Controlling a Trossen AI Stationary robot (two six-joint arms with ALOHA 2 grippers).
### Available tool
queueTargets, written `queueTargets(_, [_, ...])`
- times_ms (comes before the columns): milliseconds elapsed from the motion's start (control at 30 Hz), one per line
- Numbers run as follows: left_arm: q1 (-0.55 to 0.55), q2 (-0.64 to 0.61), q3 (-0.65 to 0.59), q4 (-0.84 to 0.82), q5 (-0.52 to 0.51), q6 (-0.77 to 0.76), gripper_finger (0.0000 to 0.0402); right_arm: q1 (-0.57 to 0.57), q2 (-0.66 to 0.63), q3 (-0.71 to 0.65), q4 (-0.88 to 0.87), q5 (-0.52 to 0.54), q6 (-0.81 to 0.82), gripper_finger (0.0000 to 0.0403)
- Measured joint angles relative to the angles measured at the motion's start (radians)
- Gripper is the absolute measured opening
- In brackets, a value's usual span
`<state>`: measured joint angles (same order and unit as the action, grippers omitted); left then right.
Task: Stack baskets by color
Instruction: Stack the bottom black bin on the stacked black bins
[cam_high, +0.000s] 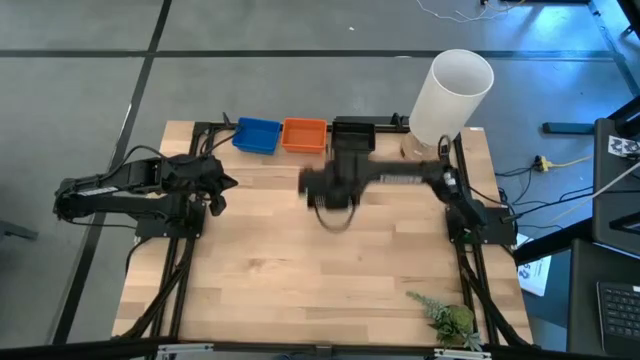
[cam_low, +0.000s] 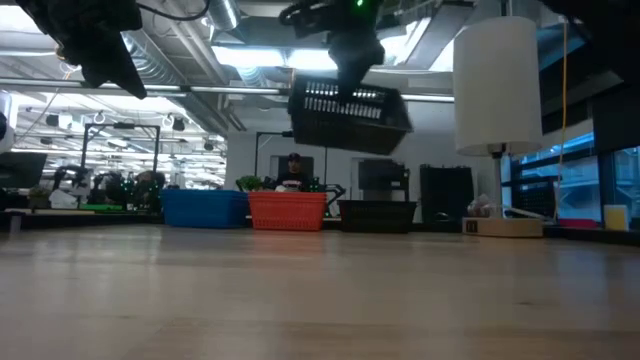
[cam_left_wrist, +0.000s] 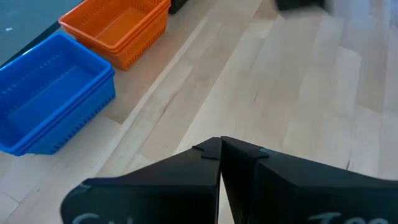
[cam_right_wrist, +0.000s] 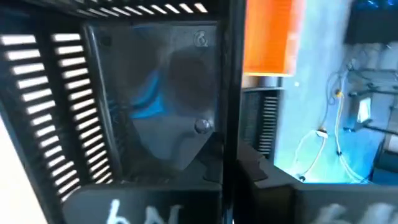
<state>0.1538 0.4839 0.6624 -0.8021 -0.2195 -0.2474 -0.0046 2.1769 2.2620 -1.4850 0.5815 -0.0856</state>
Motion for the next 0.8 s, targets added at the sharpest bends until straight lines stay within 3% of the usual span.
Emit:
queueTargets(100, [0.0,0.0,0.0,0.0,0.0,0.0,0.0,-0.128,-0.001,0.083,0.022,-0.001,-0.102,0.0001])
queueTargets(200, [0.0,0.0,0.0,0.002,-0.005,-0.001,0.0,-0.259,-0.019,0.081,0.107,-0.038,-0.215,0.0001])
queueTargets(367, [-0.001,0.0,0.0,0.004,-0.008,-0.002,0.0,-0.43,-0.026,0.075,0.178,-0.226,-0.258,0.0])
queueTargets(633, [0.0,0.0,0.0,0.004,-0.048,-0.01,0.0,-0.555,-0.011,0.072,0.215,-0.224,-0.309,0.0])
queueTargets(800, [0.0,0.0,0.0,0.003,-0.052,-0.011,0.0,-0.579,-0.011,-0.004,0.218,-0.225,-0.319,0.0])
